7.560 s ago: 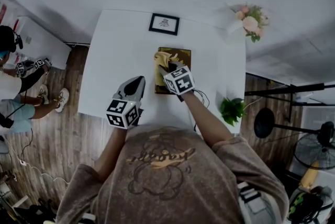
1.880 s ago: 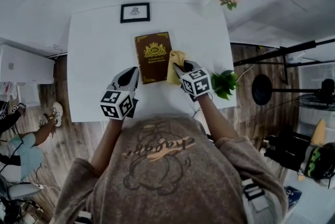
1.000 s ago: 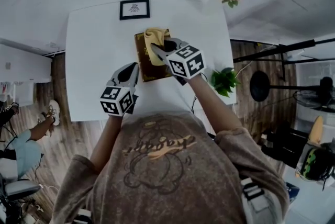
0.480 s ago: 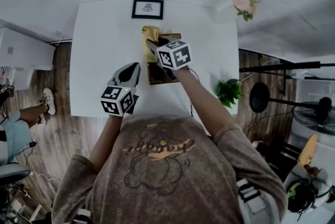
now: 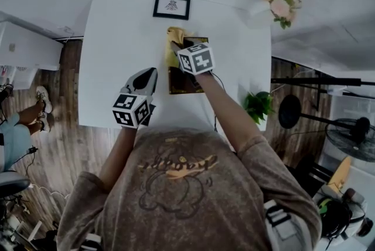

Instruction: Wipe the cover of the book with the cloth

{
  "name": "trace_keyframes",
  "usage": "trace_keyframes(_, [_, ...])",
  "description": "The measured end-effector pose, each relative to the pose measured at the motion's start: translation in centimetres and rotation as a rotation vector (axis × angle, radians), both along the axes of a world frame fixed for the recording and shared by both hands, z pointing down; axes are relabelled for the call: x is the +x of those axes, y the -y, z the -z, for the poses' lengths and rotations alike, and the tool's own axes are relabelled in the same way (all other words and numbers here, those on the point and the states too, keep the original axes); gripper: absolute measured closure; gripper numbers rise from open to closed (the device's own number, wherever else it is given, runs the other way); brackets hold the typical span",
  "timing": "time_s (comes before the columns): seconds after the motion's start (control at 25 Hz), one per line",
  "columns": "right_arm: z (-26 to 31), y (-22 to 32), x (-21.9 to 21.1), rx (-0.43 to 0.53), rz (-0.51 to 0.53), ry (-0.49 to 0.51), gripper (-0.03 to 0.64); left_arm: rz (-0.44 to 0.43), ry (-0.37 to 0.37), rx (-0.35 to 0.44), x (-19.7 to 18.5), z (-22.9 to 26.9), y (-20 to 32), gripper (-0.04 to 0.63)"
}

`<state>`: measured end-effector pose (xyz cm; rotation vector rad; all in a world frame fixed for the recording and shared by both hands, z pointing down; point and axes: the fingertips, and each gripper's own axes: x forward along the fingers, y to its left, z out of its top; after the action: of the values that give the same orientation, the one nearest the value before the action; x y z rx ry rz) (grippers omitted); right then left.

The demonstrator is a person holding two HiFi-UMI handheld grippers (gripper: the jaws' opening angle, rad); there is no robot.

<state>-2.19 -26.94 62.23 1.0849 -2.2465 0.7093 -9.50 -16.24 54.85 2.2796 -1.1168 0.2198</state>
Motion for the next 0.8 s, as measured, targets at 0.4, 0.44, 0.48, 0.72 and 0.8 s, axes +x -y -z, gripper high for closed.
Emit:
trace_keyframes(0.4, [-0.5,-0.3,0.7,0.015,0.003,-0.017,0.551,-0.009,-0.004,-0.009,0.1,0.0,0.1,0.591])
trace_keyframes(0.44, [-0.4,-0.4,0.9,0.013,0.004,-0.021,0.551,-0.011,-0.004,-0.009,0.2,0.0,0.0,0.591])
trace_keyframes(0.48, [-0.4,-0.6,1.0,0.011,0.005,-0.024,0.551,-0.014,-0.005,-0.008,0.4,0.1,0.0,0.591])
trace_keyframes(0.72, [-0.6,-1.7,2.5,-0.004,-0.001,-0.022,0.551,-0.038,0.001,-0.001,1.5,0.2,-0.4,0.591])
trace_keyframes(0.8, [-0.6,-2.2,3.0,-0.006,-0.005,-0.019,0.55,-0.043,0.002,0.003,1.7,0.3,-0.6,0.591])
